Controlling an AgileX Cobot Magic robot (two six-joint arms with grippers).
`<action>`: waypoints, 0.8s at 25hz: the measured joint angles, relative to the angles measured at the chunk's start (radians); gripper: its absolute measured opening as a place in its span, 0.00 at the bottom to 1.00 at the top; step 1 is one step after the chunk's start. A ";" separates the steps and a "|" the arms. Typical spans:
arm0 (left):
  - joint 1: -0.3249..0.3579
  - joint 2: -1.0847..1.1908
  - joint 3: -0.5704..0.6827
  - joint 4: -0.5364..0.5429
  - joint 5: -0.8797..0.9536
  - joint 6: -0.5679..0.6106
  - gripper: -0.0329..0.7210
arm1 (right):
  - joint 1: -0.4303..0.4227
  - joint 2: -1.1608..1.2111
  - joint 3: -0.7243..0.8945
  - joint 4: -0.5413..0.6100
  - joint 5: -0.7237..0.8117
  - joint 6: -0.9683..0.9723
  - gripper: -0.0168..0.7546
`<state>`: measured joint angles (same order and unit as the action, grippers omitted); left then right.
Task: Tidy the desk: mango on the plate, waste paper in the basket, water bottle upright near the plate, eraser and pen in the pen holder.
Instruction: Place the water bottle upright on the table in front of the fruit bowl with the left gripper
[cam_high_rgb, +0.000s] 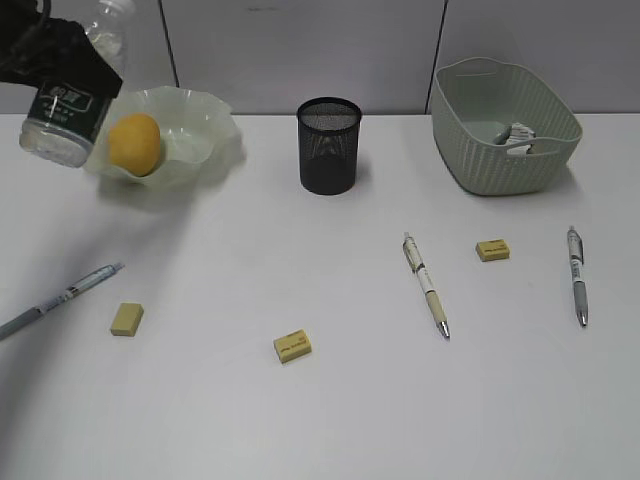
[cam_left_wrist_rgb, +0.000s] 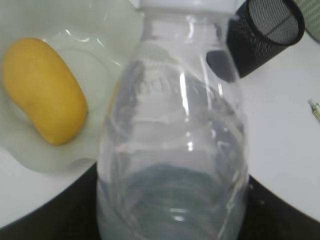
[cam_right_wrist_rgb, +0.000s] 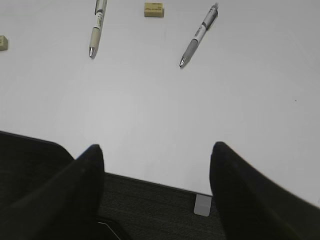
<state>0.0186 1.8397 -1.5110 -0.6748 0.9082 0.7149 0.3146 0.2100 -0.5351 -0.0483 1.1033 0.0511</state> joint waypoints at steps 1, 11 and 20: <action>0.005 -0.031 0.045 -0.031 -0.043 0.031 0.69 | 0.000 0.000 0.000 0.000 0.000 0.000 0.70; 0.008 -0.250 0.562 -0.765 -0.617 0.744 0.69 | 0.000 0.000 0.000 -0.001 0.000 0.000 0.70; 0.006 -0.250 0.651 -1.042 -0.571 1.163 0.69 | 0.000 0.000 0.003 -0.002 -0.002 0.000 0.70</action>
<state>0.0248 1.5897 -0.8596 -1.7170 0.3367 1.8777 0.3146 0.2100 -0.5320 -0.0505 1.1013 0.0511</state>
